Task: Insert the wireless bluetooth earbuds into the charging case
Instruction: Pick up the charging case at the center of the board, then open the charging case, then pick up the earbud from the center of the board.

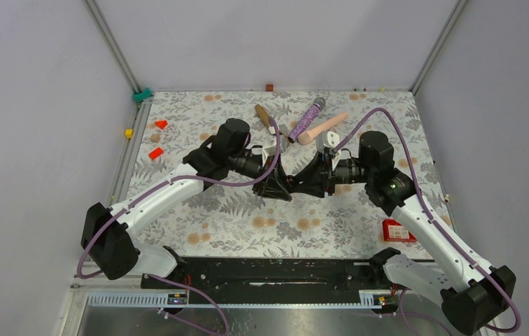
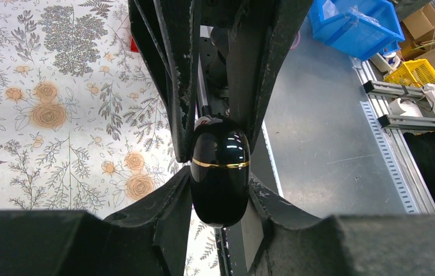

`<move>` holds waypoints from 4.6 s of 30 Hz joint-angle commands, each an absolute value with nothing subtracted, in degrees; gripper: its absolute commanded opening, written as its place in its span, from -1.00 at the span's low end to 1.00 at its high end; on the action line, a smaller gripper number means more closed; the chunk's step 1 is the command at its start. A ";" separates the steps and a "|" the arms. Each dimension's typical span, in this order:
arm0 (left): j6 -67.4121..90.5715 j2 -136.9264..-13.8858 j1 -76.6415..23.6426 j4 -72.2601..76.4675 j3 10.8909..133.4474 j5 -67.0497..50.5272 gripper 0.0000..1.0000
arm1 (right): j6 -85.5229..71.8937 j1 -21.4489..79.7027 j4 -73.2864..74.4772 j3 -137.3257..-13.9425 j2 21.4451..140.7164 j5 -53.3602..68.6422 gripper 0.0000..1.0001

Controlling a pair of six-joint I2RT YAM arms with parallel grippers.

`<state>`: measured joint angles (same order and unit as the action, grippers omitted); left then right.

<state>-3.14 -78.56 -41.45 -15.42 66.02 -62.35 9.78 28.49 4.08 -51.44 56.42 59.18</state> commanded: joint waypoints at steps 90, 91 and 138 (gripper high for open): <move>-35.94 -65.16 -15.70 -40.72 69.26 -73.14 -1.00 | 8.96 28.04 15.41 -68.93 76.75 29.00 0.68; -38.04 -65.34 -14.23 -43.10 69.33 -73.96 -1.00 | 9.00 28.03 15.88 -69.70 79.30 28.62 0.65; -51.44 -59.30 -11.95 -51.24 60.97 -76.72 -1.00 | -15.11 30.22 40.59 -103.08 130.70 19.18 -0.17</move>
